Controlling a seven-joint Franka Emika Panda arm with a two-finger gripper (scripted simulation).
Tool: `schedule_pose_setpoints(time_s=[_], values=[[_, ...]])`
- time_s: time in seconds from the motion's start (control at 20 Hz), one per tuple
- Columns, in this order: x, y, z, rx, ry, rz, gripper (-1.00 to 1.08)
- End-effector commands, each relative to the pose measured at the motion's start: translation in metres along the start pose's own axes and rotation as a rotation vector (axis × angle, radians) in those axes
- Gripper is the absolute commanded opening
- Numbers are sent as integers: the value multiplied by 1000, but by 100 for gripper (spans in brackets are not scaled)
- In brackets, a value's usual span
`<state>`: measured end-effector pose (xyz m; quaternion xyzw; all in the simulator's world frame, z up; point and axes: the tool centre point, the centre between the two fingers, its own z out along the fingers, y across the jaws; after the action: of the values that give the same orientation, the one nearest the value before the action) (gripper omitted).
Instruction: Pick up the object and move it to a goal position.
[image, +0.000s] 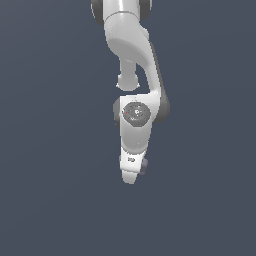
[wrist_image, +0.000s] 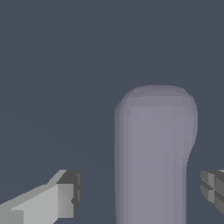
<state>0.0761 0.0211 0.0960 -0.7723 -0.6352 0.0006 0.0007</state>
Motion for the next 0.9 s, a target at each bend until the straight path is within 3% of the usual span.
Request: schedule_pose_setpoints(time_s=[0.0, 0.1, 0.15, 0.85], values=[[0, 1, 1, -2, 0, 0, 100], [0, 2, 0, -2, 0, 0, 100], [0, 2, 0, -2, 0, 0, -100], [1, -1, 0, -1, 0, 0, -100]])
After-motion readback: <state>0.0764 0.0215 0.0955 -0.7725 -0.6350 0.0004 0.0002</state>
